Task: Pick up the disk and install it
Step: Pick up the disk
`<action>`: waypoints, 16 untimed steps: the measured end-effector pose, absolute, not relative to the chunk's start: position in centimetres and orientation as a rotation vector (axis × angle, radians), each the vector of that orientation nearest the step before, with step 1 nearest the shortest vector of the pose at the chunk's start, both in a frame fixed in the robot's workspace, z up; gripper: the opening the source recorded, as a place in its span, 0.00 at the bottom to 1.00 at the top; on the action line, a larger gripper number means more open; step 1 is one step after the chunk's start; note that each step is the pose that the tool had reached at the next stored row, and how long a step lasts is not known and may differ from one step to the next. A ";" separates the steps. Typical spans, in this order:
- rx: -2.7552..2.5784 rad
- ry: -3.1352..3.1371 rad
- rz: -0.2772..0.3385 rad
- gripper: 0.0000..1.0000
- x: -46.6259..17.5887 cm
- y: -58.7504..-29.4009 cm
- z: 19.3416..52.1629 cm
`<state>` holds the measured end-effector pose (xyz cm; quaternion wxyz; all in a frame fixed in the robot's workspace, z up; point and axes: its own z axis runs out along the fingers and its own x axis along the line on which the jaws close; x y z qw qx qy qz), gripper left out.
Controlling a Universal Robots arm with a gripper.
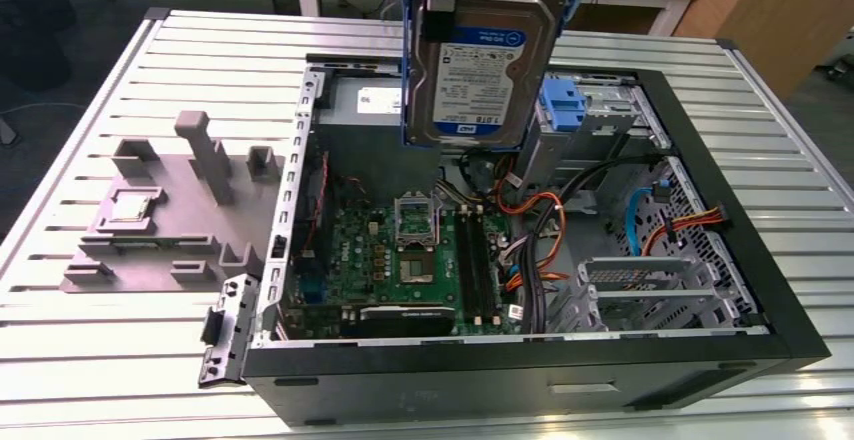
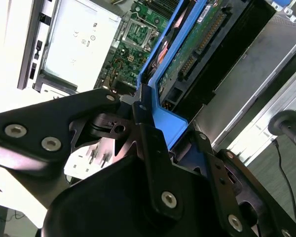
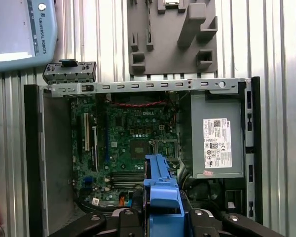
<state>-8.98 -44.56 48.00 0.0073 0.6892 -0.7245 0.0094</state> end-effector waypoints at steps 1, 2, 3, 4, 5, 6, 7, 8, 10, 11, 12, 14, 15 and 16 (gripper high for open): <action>2.155 -2.265 0.029 0.37 -9.0 -44.7 48.0; 2.155 -2.265 0.030 0.37 -9.0 -44.8 48.0; 2.155 -2.265 0.029 0.37 -9.0 -44.9 48.0; 2.155 -2.265 0.029 0.37 -9.0 -45.0 48.0; 2.155 -2.265 0.029 0.37 -9.0 -45.1 48.0; 2.155 -2.265 0.029 0.37 -9.0 -45.2 48.0; 2.155 -2.265 0.029 0.37 -9.0 -45.3 48.0; 2.155 -2.265 0.029 0.37 -9.0 -45.4 48.0; 2.155 -2.265 0.029 0.37 -9.0 -45.6 48.0; 2.155 -2.265 0.030 0.37 -9.0 -45.7 48.0; 2.155 -2.265 0.030 0.37 -9.0 -45.8 48.0; 2.155 -2.265 0.029 0.37 -9.0 -46.0 48.0; 2.155 -2.265 0.029 0.37 -9.0 -46.1 48.0; 2.155 -2.265 0.029 0.37 -9.0 -46.2 48.0</action>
